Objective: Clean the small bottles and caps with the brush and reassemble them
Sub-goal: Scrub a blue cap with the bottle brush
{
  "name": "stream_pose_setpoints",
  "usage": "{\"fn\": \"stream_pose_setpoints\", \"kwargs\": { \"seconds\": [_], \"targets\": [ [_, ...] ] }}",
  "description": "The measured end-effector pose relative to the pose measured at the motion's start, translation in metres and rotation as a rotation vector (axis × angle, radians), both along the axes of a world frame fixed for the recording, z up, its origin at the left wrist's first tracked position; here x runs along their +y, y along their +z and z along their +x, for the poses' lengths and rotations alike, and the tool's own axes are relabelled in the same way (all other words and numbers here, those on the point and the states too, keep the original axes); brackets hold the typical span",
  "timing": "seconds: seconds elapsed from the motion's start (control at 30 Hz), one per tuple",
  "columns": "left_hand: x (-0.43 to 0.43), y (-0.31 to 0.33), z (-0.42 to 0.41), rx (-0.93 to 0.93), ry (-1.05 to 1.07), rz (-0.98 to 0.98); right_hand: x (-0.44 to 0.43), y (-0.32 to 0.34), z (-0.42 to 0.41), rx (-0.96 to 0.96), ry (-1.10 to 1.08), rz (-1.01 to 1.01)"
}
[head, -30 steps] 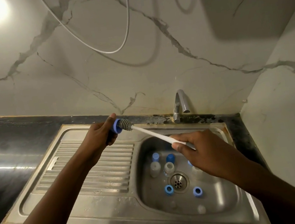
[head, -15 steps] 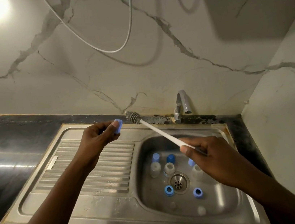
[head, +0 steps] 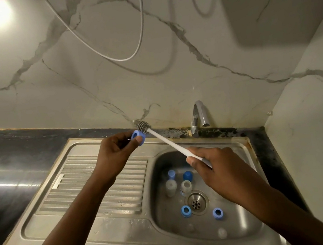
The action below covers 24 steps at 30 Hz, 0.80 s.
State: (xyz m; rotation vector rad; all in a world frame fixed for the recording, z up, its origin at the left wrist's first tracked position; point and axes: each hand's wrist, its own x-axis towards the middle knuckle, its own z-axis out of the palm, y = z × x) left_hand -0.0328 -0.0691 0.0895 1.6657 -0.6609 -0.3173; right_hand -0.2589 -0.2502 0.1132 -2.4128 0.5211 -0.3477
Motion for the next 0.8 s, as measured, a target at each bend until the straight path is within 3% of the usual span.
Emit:
{"fn": "stream_pose_setpoints", "kwargs": {
  "seconds": [0.2, 0.5, 0.67, 0.8],
  "targets": [
    [0.006, -0.001, 0.008, 0.092, 0.075, -0.098, 0.004, -0.007, -0.015, 0.038, 0.044, -0.011],
    [-0.002, -0.006, 0.000, -0.013, 0.002, -0.015, 0.003, -0.004, -0.005, 0.012, -0.029, -0.033],
    [0.005, -0.012, 0.008, 0.241, 0.092, -0.236, 0.009, 0.001, -0.007, 0.031, 0.034, 0.006],
    [0.008, -0.021, 0.011, 0.291, 0.081, -0.301, 0.020, 0.003, -0.014, 0.074, 0.045, 0.001]
  ]
}}
